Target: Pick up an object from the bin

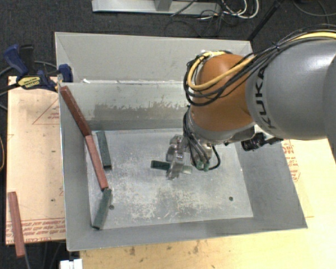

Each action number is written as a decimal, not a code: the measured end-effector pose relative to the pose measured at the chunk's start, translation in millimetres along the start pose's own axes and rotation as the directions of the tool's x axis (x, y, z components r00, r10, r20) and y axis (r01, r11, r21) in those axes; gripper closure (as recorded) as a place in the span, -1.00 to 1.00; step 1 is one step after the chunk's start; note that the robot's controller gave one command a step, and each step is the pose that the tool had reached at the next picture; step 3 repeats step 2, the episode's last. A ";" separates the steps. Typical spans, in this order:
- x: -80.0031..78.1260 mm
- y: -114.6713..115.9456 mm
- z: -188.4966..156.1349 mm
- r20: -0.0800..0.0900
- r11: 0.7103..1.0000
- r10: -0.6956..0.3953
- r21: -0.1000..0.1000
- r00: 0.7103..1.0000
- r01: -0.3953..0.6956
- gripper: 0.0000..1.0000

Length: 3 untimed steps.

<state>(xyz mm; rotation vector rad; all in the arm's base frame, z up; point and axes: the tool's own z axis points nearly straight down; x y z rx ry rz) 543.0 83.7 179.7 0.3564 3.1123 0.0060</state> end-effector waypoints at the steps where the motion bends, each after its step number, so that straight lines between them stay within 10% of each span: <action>1: 3.0 -23.0 38.7 -0.011 0.986 -0.168 0.004 0.986 0.168 1.00; 2: 10.1 -25.5 -39.9 0.000 0.985 -0.171 0.001 0.985 0.171 1.00; 3: 10.1 -25.5 -39.9 0.000 0.985 -0.171 0.001 0.985 0.171 1.00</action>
Offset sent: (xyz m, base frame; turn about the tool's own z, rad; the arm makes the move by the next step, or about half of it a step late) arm -0.0076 -0.0213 -0.0374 -0.1708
